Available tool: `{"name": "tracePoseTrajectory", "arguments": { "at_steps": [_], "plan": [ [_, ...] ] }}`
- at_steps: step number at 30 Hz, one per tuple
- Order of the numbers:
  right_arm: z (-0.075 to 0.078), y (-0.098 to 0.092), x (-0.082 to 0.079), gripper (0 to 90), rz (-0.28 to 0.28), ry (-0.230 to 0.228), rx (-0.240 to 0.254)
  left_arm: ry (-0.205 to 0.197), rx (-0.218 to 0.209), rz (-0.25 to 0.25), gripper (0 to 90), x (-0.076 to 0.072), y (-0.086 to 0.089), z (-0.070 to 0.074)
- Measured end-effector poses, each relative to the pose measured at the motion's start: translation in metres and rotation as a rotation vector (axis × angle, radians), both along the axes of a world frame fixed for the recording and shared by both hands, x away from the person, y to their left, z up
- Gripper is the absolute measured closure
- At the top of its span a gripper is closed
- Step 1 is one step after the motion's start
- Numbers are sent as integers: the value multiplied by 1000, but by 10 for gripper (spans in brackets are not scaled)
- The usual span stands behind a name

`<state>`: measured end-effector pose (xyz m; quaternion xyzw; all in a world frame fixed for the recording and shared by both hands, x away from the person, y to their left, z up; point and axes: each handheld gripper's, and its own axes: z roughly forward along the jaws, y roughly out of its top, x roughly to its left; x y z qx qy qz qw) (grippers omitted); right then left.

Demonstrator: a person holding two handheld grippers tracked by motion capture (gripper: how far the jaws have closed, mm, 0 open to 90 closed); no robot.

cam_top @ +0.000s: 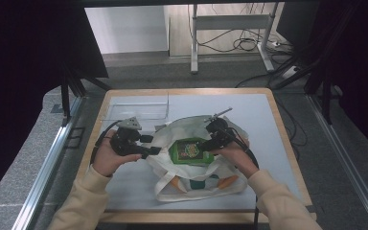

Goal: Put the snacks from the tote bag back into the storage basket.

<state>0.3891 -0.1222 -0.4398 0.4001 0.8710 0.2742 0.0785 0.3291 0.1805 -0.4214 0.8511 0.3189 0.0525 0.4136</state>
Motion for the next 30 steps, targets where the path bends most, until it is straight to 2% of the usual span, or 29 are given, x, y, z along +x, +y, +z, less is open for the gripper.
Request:
{"name": "tracePoseTrajectory", "arguments": {
  "at_steps": [4, 10, 16, 18, 19, 26, 30],
  "plan": [
    [-5, 4, 4, 299, -26, 34, -29, -1, 3, -5, 393, -1, -1, -1],
    [-8, 16, 10, 303, -47, 61, -82, -7, 11, -11, 393, -1, -1, -1],
    [-20, 28, 18, 306, -68, 126, -134, -9, 8, -12, 393, -2, 0, 0],
    [-26, 28, 23, 307, -87, 159, -140, -8, 1, -9, 393, -3, -1, 0],
    [-28, 27, 25, 307, -97, 173, -145, -10, 12, -19, 393, -2, -1, 0],
    [-40, 23, 33, 307, -140, 246, -159, -4, 8, -18, 393, -2, -5, -2],
    [-49, 25, 33, 290, -147, 259, -191, -13, 19, -25, 399, -3, -5, -2]
  ]
}}
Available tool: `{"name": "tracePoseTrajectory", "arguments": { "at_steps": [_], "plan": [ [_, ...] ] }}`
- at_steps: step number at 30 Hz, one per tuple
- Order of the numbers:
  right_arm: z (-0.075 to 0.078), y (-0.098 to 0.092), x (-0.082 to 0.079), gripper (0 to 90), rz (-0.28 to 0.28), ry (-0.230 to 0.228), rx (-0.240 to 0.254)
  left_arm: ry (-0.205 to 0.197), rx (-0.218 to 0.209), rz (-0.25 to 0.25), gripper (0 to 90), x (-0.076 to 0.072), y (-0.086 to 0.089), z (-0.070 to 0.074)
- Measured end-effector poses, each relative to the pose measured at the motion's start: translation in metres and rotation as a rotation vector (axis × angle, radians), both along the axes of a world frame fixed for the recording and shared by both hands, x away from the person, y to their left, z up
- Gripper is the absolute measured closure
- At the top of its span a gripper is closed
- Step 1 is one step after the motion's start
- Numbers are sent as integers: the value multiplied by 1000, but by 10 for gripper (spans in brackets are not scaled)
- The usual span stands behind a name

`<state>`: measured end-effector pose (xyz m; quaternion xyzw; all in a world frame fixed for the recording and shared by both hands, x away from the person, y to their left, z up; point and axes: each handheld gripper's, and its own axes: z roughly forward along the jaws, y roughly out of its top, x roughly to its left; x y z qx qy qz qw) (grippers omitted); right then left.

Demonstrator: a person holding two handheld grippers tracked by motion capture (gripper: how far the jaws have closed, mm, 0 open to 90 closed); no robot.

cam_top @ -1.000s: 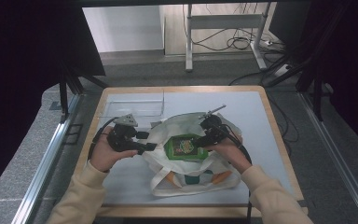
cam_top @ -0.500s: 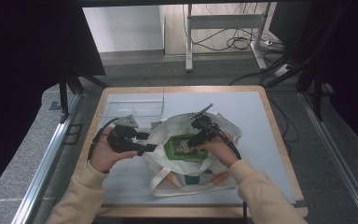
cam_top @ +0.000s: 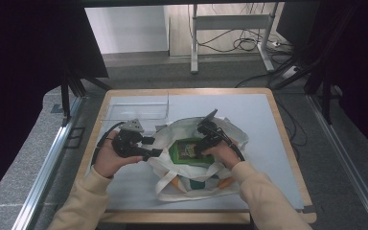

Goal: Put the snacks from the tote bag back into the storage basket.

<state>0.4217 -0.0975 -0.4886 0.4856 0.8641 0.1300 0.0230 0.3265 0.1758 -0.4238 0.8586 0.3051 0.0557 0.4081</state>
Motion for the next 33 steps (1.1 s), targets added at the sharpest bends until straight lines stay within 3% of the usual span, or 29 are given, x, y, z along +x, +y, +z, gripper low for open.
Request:
{"name": "tracePoseTrajectory", "arguments": {
  "at_steps": [5, 6, 13, 14, 15, 17, 20, 24, 25, 26, 30, 33],
  "plan": [
    [-6, -1, 1, 254, -22, 13, 15, -1, 3, 1, 402, 0, 0, 0],
    [-11, -7, 7, 244, 60, -69, 16, -4, 4, 3, 403, 0, 0, 0],
    [-14, -9, 7, 273, 60, -63, 33, -12, 4, 4, 410, 0, 1, -1],
    [-10, -5, 2, 306, -7, 7, 40, -13, 4, 5, 410, 0, 1, -1],
    [-7, -3, 0, 376, -34, 35, 46, -13, 5, 5, 410, 0, 1, -1],
    [-7, -3, 0, 492, -21, 33, 63, -13, 5, 5, 409, 0, 0, -1],
    [-7, -5, 0, 572, 4, 44, 90, -12, 5, 5, 409, 0, 1, -1],
    [-5, -6, 1, 719, -13, 69, 126, -11, 4, 5, 410, 1, 1, -2],
    [-5, -7, 2, 758, 6, 58, 137, -7, 2, 9, 410, 0, 1, -2],
    [-3, -5, 0, 789, -29, 87, 139, -5, -6, 14, 409, 0, 1, -2],
    [-1, -6, 0, 855, -3, 98, 159, -7, 3, 11, 409, 1, 2, -2],
    [1, -7, -1, 868, 40, 81, 169, -6, 2, 12, 409, 1, 2, -3]
  ]
}}
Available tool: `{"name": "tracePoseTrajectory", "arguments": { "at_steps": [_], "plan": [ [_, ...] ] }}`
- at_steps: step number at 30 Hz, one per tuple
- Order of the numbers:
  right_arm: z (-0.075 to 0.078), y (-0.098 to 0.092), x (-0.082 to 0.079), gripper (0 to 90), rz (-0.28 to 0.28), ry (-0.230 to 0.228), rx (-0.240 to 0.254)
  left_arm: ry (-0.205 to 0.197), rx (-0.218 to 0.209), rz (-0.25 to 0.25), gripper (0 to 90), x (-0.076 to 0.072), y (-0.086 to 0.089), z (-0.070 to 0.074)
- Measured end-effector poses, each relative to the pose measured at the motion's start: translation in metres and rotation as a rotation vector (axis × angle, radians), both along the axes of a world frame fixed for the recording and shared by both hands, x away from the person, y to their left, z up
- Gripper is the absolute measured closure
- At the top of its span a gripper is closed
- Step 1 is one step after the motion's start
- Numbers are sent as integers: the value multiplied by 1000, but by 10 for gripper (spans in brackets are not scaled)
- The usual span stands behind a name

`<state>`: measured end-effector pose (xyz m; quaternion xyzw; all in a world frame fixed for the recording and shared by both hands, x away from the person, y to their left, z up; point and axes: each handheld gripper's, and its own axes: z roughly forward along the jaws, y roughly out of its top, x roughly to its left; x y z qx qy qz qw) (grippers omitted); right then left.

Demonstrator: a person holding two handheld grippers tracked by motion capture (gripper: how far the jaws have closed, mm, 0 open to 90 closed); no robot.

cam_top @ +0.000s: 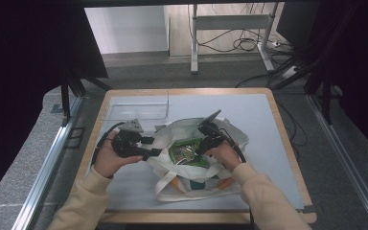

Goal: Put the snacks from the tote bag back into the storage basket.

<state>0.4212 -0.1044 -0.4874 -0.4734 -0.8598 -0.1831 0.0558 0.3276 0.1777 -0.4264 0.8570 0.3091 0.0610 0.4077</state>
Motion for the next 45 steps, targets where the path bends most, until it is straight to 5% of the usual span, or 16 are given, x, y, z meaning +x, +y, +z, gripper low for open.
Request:
{"name": "tracePoseTrajectory", "arguments": {
  "at_steps": [14, 45],
  "plan": [
    [38, -14, -12, 878, 61, -130, 32, -1, 2, -3, 406, 0, 0, 0],
    [106, -44, -32, 886, 163, -338, 96, -1, 0, 3, 399, 0, 0, 0]
  ]
}}
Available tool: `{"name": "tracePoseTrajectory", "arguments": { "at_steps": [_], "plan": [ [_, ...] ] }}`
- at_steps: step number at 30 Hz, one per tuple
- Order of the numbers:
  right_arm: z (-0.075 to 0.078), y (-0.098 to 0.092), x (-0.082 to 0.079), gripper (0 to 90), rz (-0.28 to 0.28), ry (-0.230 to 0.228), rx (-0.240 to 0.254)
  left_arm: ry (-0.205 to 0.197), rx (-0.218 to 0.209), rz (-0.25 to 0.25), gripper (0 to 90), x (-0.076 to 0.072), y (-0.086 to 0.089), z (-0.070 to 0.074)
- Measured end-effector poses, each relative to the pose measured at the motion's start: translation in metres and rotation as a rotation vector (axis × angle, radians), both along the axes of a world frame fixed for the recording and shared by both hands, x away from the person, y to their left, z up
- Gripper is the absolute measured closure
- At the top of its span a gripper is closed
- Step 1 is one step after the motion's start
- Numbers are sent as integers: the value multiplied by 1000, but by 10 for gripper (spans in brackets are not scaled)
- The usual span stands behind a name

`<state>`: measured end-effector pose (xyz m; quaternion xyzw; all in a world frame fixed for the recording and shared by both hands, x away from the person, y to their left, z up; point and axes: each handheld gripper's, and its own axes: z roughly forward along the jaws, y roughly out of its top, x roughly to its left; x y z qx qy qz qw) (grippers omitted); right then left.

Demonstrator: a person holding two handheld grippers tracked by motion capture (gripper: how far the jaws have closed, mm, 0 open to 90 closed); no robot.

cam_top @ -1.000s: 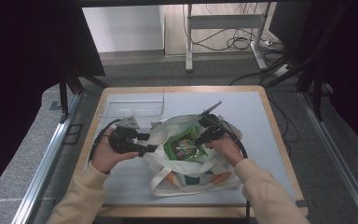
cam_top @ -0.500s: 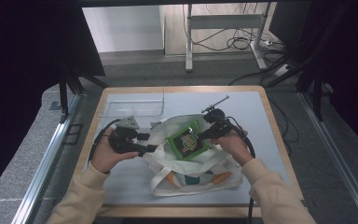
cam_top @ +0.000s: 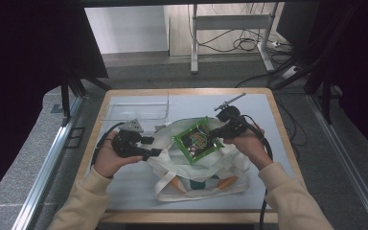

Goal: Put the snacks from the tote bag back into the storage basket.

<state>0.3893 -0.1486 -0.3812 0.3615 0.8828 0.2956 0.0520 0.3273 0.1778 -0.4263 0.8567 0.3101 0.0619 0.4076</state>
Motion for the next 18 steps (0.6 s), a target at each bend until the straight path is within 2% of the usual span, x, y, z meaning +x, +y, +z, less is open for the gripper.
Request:
{"name": "tracePoseTrajectory", "arguments": {
  "at_steps": [7, 15, 18],
  "plan": [
    [10, -7, -4, 887, 40, -25, 15, -9, -4, -4, 397, -2, 0, 4],
    [16, -16, -5, 887, 99, -70, 60, -27, -16, 5, 395, -4, 1, 12],
    [15, -19, -5, 888, 117, -74, 80, -35, -18, 0, 395, -3, -1, 16]
  ]
}}
